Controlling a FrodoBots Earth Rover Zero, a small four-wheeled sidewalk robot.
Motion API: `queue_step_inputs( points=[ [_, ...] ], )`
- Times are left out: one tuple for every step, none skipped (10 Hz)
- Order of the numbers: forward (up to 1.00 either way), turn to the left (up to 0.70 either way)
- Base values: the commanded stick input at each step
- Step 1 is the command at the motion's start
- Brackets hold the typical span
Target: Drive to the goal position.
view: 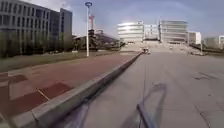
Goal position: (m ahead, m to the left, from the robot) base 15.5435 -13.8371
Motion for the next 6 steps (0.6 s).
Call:
queue_step_inputs(
  points=[
    [0.70, -0.14],
    [0.70, -0.14],
    [0.70, -0.14],
    [0.70, -0.14],
    [0.70, -0.14],
    [0.70, -0.14]
  ],
)
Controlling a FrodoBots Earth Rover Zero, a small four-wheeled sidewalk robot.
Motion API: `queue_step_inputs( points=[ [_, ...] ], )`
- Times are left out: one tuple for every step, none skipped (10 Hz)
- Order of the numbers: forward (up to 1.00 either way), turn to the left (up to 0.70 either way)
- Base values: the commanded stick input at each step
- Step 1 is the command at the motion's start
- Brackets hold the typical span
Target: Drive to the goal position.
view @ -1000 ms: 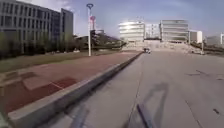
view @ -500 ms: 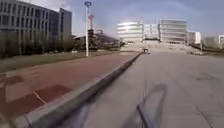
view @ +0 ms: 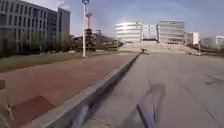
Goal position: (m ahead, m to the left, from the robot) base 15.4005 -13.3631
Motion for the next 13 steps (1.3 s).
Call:
queue_step_inputs(
  points=[
    [0.70, -0.14],
    [0.70, -0.14],
    [0.70, -0.14],
    [0.70, -0.14],
    [0.70, -0.14],
    [0.68, -0.15],
    [0.41, -0.29],
    [0.00, -0.45],
    [0.00, -0.45],
    [0.00, -0.45],
    [0.00, -0.45],
    [0.00, -0.45],
    [0.00, -0.45]
  ],
)
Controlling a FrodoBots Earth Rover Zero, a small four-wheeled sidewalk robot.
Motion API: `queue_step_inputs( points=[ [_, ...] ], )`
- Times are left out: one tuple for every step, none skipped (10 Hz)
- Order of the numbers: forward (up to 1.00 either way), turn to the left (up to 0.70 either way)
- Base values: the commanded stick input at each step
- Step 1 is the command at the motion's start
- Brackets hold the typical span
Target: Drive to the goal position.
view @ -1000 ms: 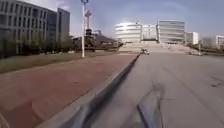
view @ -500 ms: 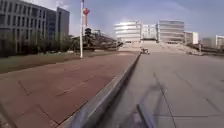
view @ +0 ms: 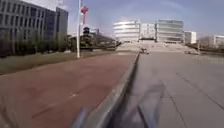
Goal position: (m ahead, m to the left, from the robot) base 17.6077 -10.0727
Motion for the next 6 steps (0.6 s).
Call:
queue_step_inputs(
  points=[
    [0.00, -0.45],
    [0.00, -0.45],
    [0.00, -0.45],
    [0.00, -0.45],
    [0.00, -0.45],
    [0.00, -0.45]
  ],
)
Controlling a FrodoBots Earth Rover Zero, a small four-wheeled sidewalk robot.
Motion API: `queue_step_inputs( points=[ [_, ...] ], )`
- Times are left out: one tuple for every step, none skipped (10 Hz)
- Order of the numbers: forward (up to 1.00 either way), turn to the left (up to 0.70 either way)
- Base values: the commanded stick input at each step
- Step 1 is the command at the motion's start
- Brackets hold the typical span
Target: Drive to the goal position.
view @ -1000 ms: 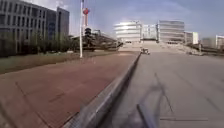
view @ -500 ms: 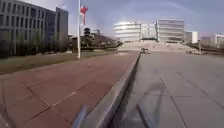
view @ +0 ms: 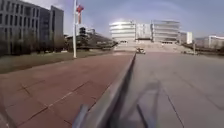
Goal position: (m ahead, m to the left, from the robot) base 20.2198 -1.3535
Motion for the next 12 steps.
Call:
queue_step_inputs(
  points=[
    [0.00, -0.45],
    [0.00, -0.45],
    [0.00, -0.45],
    [0.00, -0.45],
    [0.00, -0.45],
    [0.00, -0.45],
    [0.45, 0.00],
    [0.45, 0.00],
    [0.45, 0.00],
    [0.45, 0.00],
    [0.45, 0.00],
    [0.45, 0.00]
  ],
)
